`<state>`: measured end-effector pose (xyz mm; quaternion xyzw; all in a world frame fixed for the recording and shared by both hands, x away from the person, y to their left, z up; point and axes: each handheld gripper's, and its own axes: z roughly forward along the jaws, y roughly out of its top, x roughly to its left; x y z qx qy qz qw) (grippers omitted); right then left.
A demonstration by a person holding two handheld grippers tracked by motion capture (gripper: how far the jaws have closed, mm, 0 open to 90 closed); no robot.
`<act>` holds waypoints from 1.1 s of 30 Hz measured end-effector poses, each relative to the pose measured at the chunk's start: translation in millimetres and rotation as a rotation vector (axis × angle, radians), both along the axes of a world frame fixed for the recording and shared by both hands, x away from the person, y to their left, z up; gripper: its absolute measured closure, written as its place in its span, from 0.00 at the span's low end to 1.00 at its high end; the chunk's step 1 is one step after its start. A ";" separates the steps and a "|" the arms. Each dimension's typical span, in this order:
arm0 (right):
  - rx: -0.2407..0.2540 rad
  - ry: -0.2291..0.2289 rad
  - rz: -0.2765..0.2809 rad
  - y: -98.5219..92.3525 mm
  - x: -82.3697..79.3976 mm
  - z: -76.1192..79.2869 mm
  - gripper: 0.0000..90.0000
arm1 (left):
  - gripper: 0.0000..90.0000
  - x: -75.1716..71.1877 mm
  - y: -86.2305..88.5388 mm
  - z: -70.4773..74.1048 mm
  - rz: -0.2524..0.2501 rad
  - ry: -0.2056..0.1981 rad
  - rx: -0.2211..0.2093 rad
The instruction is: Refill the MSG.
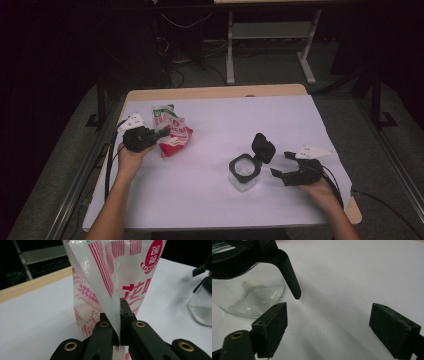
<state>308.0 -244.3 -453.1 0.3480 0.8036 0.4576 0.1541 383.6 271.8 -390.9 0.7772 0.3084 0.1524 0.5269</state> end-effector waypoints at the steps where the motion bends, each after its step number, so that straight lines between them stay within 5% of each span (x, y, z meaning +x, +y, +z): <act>1: 0.000 0.000 0.001 -0.1 -0.1 0.1 0.16 | 1.00 -0.8 0.3 2.9 -0.004 0.001 -0.002; 11: -0.008 -0.012 -0.027 -2.9 -10.7 14.0 0.16 | 1.00 -17.7 -0.1 23.1 -0.041 0.024 0.012; 18: -0.013 0.003 -0.007 -8.2 -37.0 20.0 0.20 | 1.00 -33.9 6.2 36.0 -0.062 0.028 0.010; 31: 0.020 0.021 0.072 2.8 -77.5 34.6 0.96 | 1.00 -59.3 2.7 54.5 -0.137 0.029 -0.031; 33: 0.029 0.026 0.091 5.8 -79.8 37.4 1.00 | 1.00 -62.0 0.9 57.0 -0.147 0.034 -0.039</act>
